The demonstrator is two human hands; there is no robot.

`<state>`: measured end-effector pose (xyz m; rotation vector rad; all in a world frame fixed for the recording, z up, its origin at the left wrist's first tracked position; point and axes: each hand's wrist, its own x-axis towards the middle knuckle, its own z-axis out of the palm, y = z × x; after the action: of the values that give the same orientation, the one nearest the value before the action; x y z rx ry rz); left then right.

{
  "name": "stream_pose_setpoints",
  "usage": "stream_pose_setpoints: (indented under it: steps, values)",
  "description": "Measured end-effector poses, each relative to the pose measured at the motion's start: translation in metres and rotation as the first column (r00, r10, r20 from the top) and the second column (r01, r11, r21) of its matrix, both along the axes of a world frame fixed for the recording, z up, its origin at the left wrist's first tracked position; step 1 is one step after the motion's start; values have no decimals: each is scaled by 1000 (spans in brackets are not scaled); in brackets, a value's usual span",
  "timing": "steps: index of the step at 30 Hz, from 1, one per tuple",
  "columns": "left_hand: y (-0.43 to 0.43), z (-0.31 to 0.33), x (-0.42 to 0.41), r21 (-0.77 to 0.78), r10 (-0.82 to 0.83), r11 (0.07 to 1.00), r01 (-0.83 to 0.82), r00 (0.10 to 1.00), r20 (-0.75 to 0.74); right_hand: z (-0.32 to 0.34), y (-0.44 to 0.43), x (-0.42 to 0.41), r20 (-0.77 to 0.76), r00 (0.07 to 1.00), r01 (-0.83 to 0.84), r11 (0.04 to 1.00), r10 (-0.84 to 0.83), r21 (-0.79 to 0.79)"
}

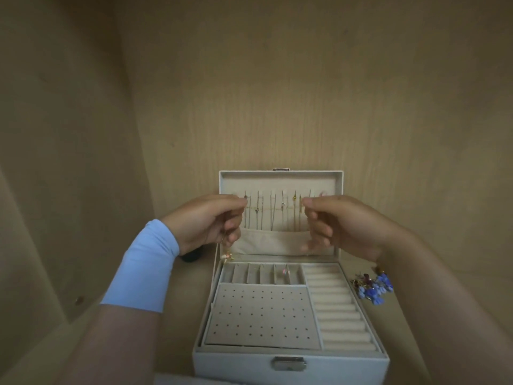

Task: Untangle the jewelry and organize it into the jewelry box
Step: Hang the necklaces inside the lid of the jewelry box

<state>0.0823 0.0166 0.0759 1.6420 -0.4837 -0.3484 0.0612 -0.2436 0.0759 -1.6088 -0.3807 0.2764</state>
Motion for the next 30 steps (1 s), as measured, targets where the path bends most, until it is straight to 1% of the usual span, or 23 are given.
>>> stream_pose_setpoints:
  steps: [1,2,5,7,9,11,14,16,19,22,25,26,28,30]
  values:
    - [0,-1,0,21,3,1000,-4,1000,7,1,1,0,0,1000,5,999,-5,50]
    - [-1,-1,0,45,12,999,-12,1000,17,1,1,1,22,999,27,999,-28,39]
    - [-2,-1,-2,120,34,992,-39,999,39,2,5,0,156,976,169,982,-154,-89]
    - [-2,-1,-3,170,26,985,-32,999,38,5,9,-3,309,915,311,942,-259,-131]
    - [-2,-2,-3,192,-9,981,7,1000,6,8,14,-3,426,851,382,919,-307,-101]
    - [-3,-2,-5,195,-56,979,60,998,-23,11,18,-4,470,836,365,927,-284,-88]
    - [-12,2,-10,112,-146,982,152,987,-60,17,27,-12,517,826,322,941,-225,-106]
    - [-19,6,-13,72,-181,980,184,982,-55,20,33,-18,551,816,298,944,-176,-140]
    - [-28,12,-19,84,-211,974,211,977,-12,22,41,-23,602,791,283,939,-113,-195]
    - [-35,18,-26,104,-187,978,179,980,73,24,45,-26,593,797,284,936,-112,-206]
    - [-34,22,-28,152,-128,983,103,978,165,26,40,-27,478,866,264,946,-147,-187]
    - [-32,23,-28,168,-107,983,76,977,183,26,37,-27,439,885,270,939,-155,-213]
    - [-26,24,-25,159,-39,987,5,976,216,26,29,-27,381,915,266,909,-133,-322]
    - [-22,25,-23,47,42,997,-54,976,214,26,22,-27,296,952,195,895,-74,-401]
